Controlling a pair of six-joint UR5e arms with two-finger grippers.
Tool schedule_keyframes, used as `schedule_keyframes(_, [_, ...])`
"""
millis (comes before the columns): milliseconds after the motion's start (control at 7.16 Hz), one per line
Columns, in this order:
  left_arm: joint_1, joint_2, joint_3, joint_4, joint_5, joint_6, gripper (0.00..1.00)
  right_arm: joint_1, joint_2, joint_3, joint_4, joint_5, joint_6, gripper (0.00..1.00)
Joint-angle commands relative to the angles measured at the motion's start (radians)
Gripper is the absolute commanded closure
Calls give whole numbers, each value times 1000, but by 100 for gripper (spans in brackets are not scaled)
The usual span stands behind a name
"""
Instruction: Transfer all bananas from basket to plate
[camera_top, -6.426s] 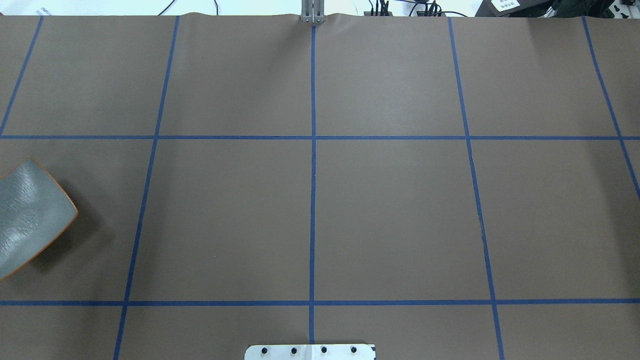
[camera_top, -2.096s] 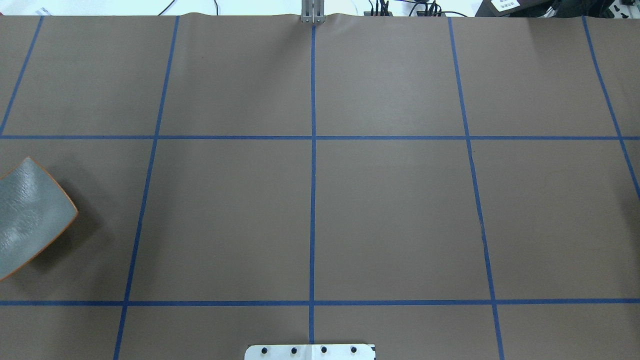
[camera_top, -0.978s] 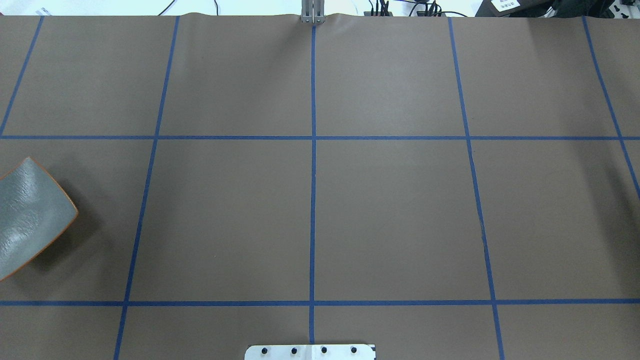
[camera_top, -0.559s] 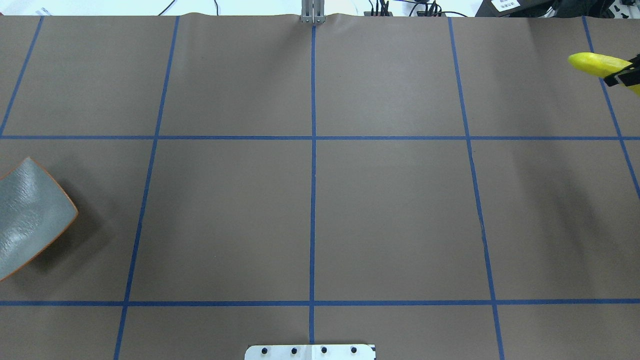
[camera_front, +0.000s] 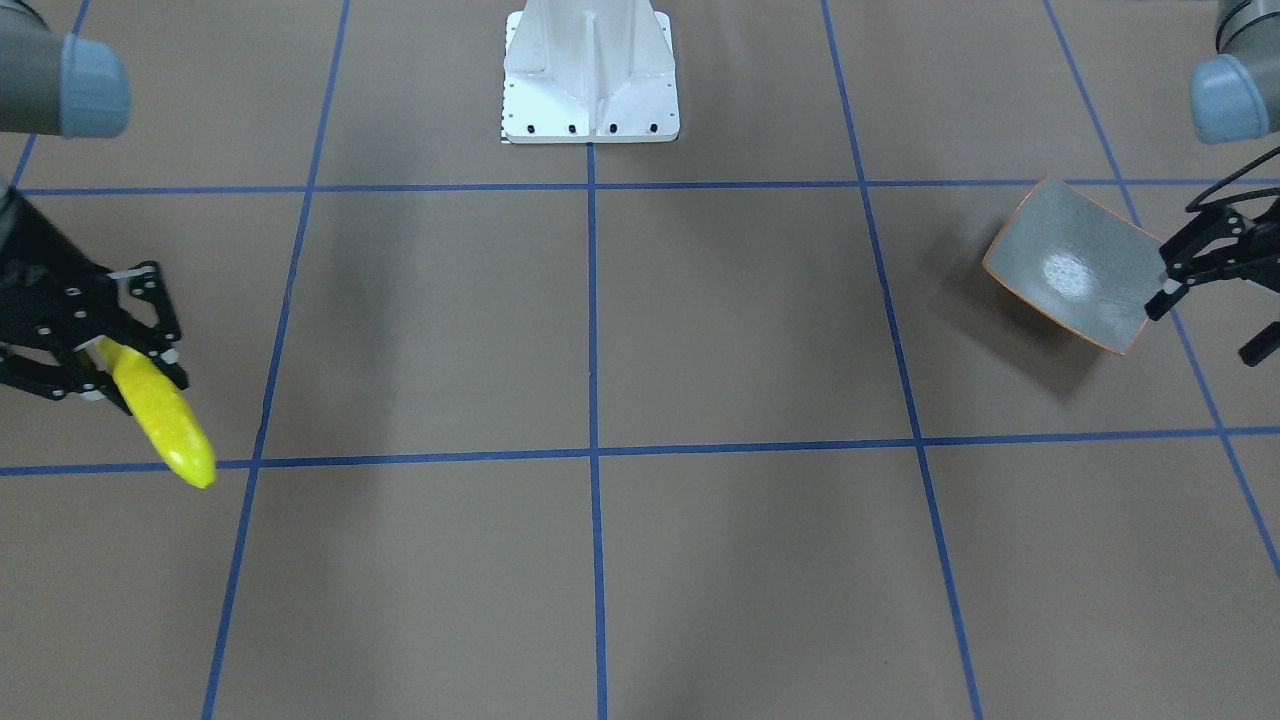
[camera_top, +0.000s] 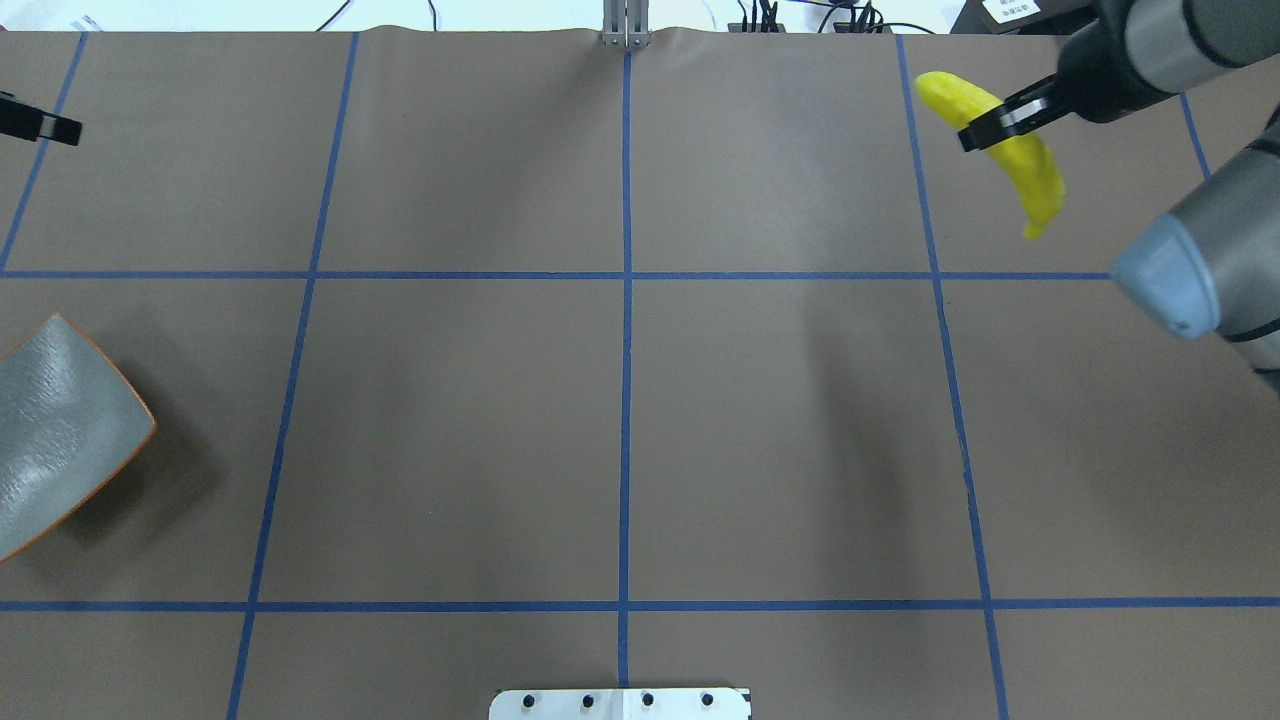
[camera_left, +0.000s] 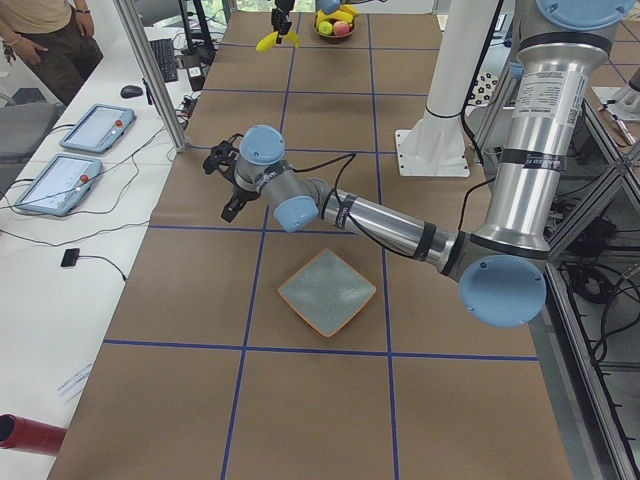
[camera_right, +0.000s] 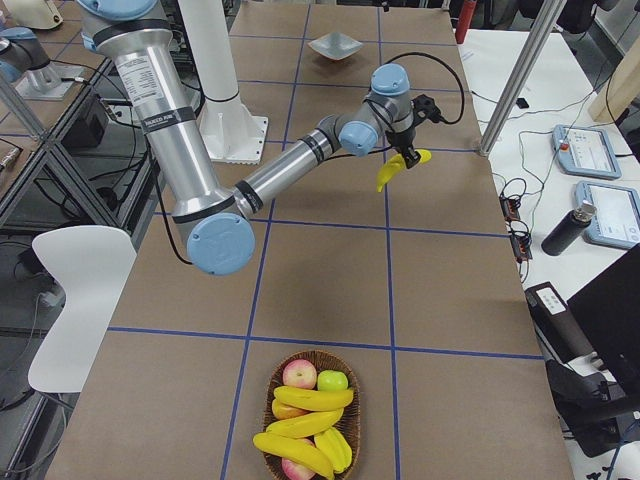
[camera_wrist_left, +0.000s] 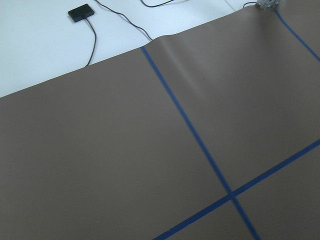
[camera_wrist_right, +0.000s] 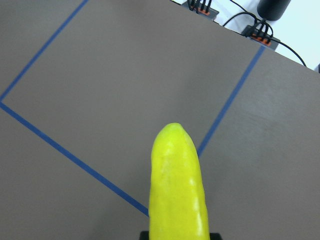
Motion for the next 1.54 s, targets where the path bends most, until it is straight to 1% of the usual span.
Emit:
schedule_keyframes(0, [82,-74,-27,-8,0,-457,0,-188,82,73,-2,-260,222,100])
schedule_keyframes(140, [102,-117,-46,-8,0,-666,0,-257,125,76,-2,-360,285,100])
schedule_keyframes(419, [194,-202,-48,-7,12,-928,0,-380,189,74,-9,-552,313,100])
schedule_keyframes(559, [258,-238,-38,-7,52,-1012,0,-429,217,67,-17,-636,307,100])
schedule_keyframes(699, [344,-271,-35,-7,127,-1075,0,-498,236,53,-20,-769,281,100])
schedule_keyframes(838, [407,-298,-40,-7,179,-1119,0,-573,298,30,-120,-933,202,100])
schedule_keyframes(978, [440,-335,-37,-7,183,-1180,0,-589,362,4,-196,-963,160,100])
schedule_keyframes(1118, [448,-361,-38,-8,183,-1234,0,-612,377,-11,-201,-988,142,100])
schedule_keyframes(1257, [473,-369,-40,-8,184,-1248,0,-644,380,-15,-201,-1026,134,100])
schedule_keyframes(1397, [483,-380,-41,-49,184,-1262,0,-677,378,-13,-201,-1060,120,100])
